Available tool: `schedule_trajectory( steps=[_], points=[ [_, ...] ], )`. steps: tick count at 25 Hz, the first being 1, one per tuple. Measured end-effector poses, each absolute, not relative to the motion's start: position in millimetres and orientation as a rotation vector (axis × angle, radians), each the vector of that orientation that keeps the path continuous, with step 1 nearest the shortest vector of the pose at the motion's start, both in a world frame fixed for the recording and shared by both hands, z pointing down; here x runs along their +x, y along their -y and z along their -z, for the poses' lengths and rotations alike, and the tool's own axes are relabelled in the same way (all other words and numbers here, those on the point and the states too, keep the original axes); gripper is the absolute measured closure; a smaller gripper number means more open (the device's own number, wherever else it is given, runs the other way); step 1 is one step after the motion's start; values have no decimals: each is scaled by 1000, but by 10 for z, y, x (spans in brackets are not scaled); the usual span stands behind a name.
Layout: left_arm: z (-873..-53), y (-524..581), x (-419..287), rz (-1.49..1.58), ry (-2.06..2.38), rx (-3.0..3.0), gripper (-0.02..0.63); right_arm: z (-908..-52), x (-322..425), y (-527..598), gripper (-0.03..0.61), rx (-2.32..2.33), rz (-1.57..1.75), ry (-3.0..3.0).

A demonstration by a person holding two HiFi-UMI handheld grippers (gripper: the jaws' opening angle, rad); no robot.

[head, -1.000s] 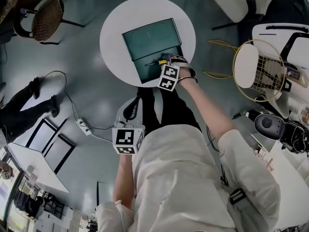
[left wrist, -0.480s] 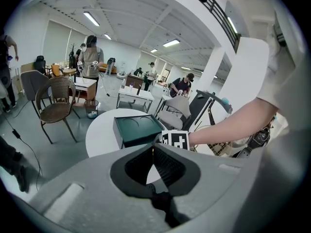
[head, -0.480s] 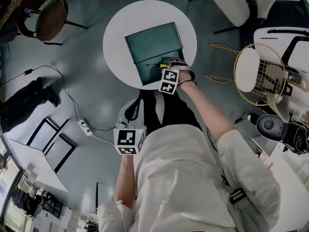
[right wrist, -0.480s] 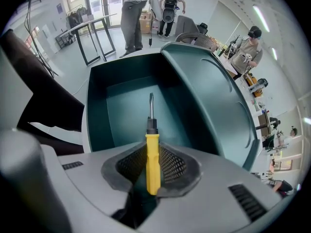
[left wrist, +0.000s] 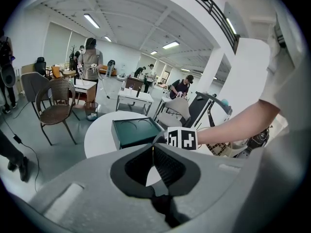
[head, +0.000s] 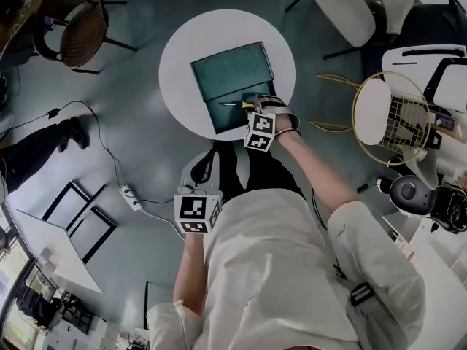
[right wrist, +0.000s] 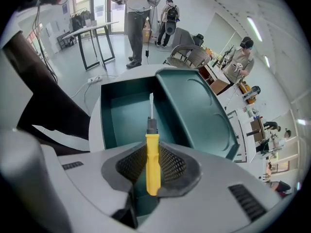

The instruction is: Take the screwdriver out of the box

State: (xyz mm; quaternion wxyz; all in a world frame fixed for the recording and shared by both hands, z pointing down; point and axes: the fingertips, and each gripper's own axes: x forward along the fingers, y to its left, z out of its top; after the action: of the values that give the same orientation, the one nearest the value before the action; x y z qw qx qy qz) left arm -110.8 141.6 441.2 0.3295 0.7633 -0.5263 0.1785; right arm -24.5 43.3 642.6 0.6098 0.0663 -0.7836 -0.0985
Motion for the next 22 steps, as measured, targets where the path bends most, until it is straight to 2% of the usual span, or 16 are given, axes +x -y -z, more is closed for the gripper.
schedule_trajectory(
  steps=[22],
  points=[
    [-3820,-977,-1218,-328,1535,2081,598,-4444,-214,-312,499,471,166,2151]
  ],
)
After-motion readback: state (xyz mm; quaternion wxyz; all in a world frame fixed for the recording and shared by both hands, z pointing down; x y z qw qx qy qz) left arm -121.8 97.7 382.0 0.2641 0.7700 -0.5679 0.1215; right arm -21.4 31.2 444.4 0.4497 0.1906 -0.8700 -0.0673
